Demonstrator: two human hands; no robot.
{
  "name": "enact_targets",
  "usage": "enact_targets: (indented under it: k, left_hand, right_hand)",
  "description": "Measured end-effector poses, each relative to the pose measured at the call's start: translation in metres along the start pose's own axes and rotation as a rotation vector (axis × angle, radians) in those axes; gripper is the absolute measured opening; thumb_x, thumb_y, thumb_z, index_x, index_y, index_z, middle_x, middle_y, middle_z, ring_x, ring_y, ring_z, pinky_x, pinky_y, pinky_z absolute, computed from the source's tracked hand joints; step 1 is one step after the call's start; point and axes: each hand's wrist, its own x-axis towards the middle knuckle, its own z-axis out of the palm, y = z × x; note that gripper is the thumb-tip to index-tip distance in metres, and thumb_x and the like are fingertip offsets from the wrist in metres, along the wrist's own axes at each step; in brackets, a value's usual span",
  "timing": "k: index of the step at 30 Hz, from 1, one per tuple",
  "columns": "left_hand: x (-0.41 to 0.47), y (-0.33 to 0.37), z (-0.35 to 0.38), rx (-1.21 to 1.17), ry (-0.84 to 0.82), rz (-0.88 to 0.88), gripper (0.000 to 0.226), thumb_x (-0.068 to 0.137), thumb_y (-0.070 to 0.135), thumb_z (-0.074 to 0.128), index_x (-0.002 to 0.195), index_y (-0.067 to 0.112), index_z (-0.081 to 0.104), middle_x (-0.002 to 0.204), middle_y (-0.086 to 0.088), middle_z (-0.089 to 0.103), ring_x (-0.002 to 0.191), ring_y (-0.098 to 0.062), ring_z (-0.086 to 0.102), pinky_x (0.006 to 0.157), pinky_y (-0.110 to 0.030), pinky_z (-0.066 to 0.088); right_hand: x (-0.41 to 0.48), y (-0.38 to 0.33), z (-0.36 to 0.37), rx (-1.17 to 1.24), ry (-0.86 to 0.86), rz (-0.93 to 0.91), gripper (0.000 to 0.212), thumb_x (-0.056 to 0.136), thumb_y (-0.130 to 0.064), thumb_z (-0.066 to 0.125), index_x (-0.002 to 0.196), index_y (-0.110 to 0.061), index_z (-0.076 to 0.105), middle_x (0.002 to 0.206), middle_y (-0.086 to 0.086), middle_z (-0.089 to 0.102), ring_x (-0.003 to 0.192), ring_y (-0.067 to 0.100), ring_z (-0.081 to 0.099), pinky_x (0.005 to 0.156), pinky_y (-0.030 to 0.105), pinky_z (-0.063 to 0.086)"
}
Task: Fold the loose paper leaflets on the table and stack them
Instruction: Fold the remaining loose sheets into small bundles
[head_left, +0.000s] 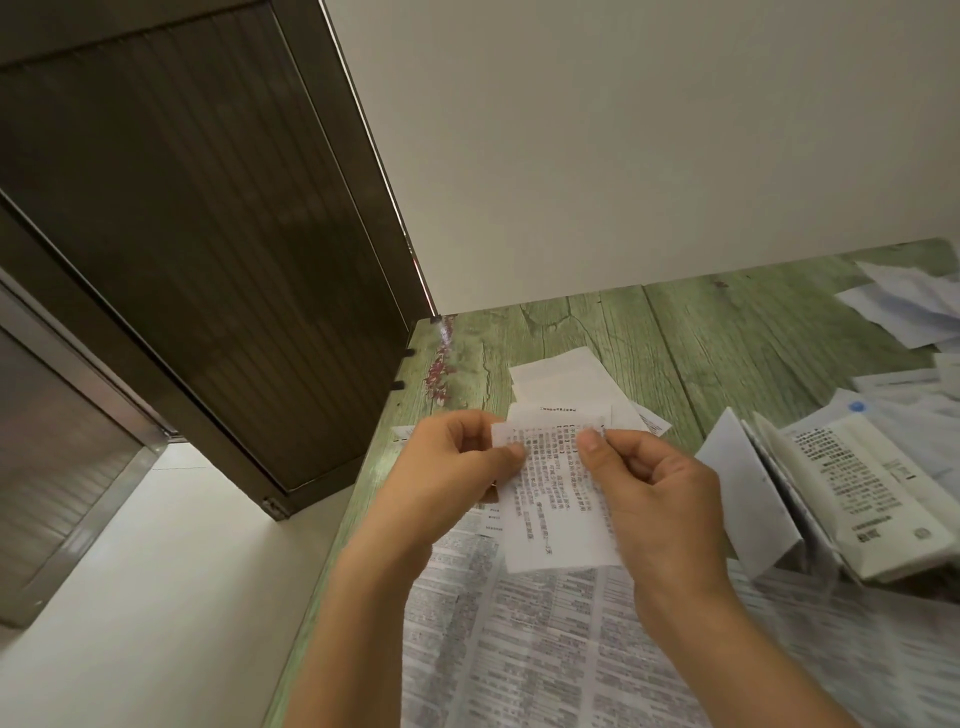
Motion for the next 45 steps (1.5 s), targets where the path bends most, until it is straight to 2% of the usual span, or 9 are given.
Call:
enact_targets:
  k: [6,15,20,24,28,32,36,40,45]
  left_hand:
    - [-0.003,0.001,0.000,0.150,-0.012,0.151,0.008,0.079,0.022,0.072,0.082,0.015,0.072,0.076,-0.002,0.072,0.068,-0.011,0.068,0.061,-0.018,0.053]
    - [-0.001,0.000,-0.005,0.239,0.051,0.123,0.010,0.083,0.020,0.070,0.073,0.019,0.069,0.073,0.001,0.071,0.065,-0.008,0.066,0.063,-0.018,0.053]
    - [-0.004,0.002,-0.003,0.257,-0.015,0.166,0.011,0.081,0.020,0.071,0.069,0.021,0.070,0.072,-0.002,0.072,0.064,-0.013,0.065,0.064,-0.026,0.054]
    - [-0.004,0.001,-0.007,0.280,0.031,0.154,0.015,0.080,0.022,0.071,0.066,0.021,0.068,0.065,0.002,0.070,0.058,-0.010,0.064,0.059,-0.024,0.054]
    - [-0.009,0.002,-0.023,0.261,0.284,0.174,0.016,0.083,0.027,0.065,0.068,0.021,0.066,0.064,0.005,0.063,0.059,-0.008,0.057,0.051,-0.008,0.045]
    - [-0.026,0.004,-0.056,0.170,0.569,0.213,0.017,0.085,0.027,0.061,0.069,0.021,0.063,0.069,0.003,0.061,0.065,-0.008,0.054,0.056,-0.016,0.039]
    - [-0.030,0.006,-0.059,0.187,0.461,0.158,0.018,0.082,0.029,0.063,0.069,0.017,0.065,0.066,0.001,0.063,0.063,-0.012,0.057,0.057,-0.019,0.040]
    - [-0.016,0.007,-0.029,0.225,0.232,0.119,0.017,0.079,0.031,0.067,0.067,0.019,0.066,0.059,0.006,0.064,0.055,-0.006,0.059,0.055,-0.016,0.048]
    - [-0.007,0.003,-0.017,0.154,0.255,0.207,0.013,0.081,0.025,0.067,0.070,0.019,0.066,0.061,0.006,0.067,0.052,-0.002,0.060,0.054,-0.013,0.050]
  right_hand:
    - [-0.006,-0.004,0.003,-0.051,-0.222,-0.031,0.018,0.070,-0.028,0.072,0.068,-0.010,0.071,0.066,0.005,0.070,0.057,0.008,0.061,0.054,0.017,0.048]
    - [-0.007,0.001,0.005,-0.108,-0.245,0.010,0.010,0.082,-0.015,0.070,0.073,-0.012,0.071,0.069,0.002,0.071,0.060,0.007,0.062,0.054,0.013,0.047]
    - [-0.010,0.000,0.006,-0.149,-0.324,-0.034,0.011,0.082,-0.015,0.069,0.073,-0.008,0.070,0.072,0.009,0.070,0.071,0.027,0.065,0.061,0.031,0.051]
    - [-0.013,-0.001,0.007,-0.147,-0.344,-0.031,0.011,0.083,-0.013,0.069,0.072,-0.010,0.070,0.072,0.007,0.070,0.070,0.023,0.065,0.063,0.027,0.050]
    - [-0.014,-0.002,0.005,-0.156,-0.356,-0.003,0.017,0.084,-0.007,0.066,0.069,-0.013,0.069,0.060,-0.002,0.067,0.050,0.002,0.057,0.051,0.014,0.046]
    - [-0.015,0.000,0.005,-0.189,-0.356,0.007,0.016,0.086,-0.007,0.064,0.071,-0.010,0.066,0.055,-0.002,0.065,0.044,0.000,0.051,0.047,0.011,0.042]
    - [-0.016,-0.003,0.005,-0.042,-0.330,0.014,0.011,0.086,-0.016,0.063,0.078,-0.008,0.066,0.061,-0.001,0.064,0.049,0.007,0.051,0.050,0.013,0.043]
    - [-0.019,-0.005,0.007,-0.002,-0.488,0.066,0.033,0.065,-0.044,0.067,0.088,-0.020,0.069,0.074,0.002,0.065,0.064,0.009,0.056,0.059,0.019,0.046]
    - [-0.014,-0.005,0.004,-0.061,-0.459,0.073,0.015,0.080,-0.016,0.069,0.066,-0.013,0.065,0.065,0.003,0.066,0.062,0.011,0.058,0.059,0.022,0.047]
